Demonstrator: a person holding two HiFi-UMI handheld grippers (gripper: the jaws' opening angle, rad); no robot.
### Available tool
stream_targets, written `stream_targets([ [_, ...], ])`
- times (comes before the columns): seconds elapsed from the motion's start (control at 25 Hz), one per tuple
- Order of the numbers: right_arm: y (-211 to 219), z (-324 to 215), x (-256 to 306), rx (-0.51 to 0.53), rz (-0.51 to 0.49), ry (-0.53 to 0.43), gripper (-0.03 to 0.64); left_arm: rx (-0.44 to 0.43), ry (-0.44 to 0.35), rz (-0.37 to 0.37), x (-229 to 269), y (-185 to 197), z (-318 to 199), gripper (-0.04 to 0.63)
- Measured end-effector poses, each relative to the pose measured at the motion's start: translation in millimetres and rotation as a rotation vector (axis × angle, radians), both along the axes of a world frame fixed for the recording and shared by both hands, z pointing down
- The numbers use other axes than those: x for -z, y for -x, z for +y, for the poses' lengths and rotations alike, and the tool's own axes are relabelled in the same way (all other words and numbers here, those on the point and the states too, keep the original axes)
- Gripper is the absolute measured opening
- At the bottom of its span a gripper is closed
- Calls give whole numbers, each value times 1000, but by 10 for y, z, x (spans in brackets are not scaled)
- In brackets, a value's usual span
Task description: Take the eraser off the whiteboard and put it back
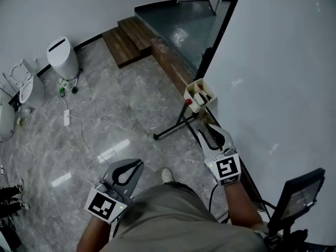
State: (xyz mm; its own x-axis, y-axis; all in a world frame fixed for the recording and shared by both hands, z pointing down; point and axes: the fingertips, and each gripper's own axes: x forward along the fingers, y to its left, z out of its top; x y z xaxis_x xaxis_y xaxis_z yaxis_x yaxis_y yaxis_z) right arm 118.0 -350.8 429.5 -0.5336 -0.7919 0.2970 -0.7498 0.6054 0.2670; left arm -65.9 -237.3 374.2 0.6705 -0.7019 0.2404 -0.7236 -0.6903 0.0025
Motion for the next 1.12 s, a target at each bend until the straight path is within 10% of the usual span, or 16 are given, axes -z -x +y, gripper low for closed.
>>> stream_targets([
  [1.12,-215,-1627,-957,-25,68,84,213,118,67,-53,-226,-248,-821,23],
])
